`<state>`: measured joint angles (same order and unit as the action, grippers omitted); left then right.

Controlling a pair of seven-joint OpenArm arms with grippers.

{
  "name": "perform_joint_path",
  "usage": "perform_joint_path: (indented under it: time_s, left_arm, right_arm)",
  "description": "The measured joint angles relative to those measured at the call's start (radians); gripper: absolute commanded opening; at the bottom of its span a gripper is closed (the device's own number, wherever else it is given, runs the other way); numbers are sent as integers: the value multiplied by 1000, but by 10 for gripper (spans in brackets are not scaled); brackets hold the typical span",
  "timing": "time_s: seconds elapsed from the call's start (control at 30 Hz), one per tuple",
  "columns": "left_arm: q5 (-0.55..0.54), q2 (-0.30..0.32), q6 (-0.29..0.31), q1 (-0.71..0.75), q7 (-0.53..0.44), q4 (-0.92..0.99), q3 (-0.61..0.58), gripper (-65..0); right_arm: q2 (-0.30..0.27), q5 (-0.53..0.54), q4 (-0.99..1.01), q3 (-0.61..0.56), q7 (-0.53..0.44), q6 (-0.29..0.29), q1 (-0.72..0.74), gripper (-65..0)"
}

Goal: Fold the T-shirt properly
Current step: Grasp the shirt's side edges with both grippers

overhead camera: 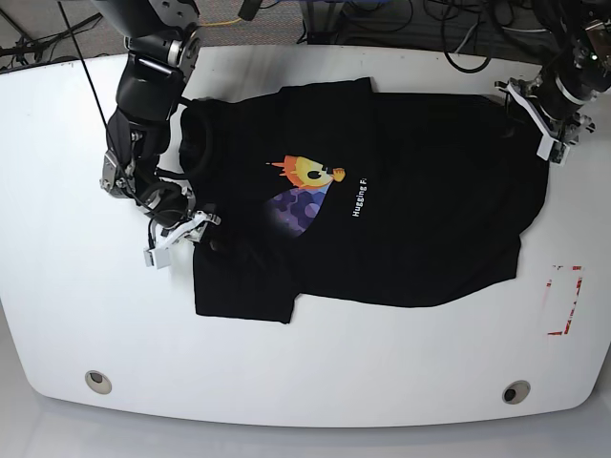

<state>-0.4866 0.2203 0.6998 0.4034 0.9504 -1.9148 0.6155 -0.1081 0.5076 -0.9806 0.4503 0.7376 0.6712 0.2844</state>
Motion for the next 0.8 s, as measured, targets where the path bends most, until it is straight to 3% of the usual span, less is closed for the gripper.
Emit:
perform_joint_path:
  time_s: [0.2, 0.33, 0.53, 0.73, 0.8]
  left_arm:
    - [-38, -12, 1, -111, 111, 0, 75, -321]
    - [47, -17, -5, -238, 129, 11, 116, -311]
    - [204, -50, 1, -415, 127, 71, 63, -149]
    - [277, -45, -187, -603, 117, 307, 31, -138]
    - [294, -43, -214, -648, 99, 388, 32, -138]
  right_arm:
    - [6, -8, -4, 0, 10, -2, -4, -534]
    - [6, -33, -41, 0, 35, -11, -13, -531]
    - [8, -38, -65, 0, 49, -16, -16, -515]
    - [11, -40, -66, -3, 50, -16, -14, -514]
    - [10, -41, -66, -3, 50, -16, -14, -514]
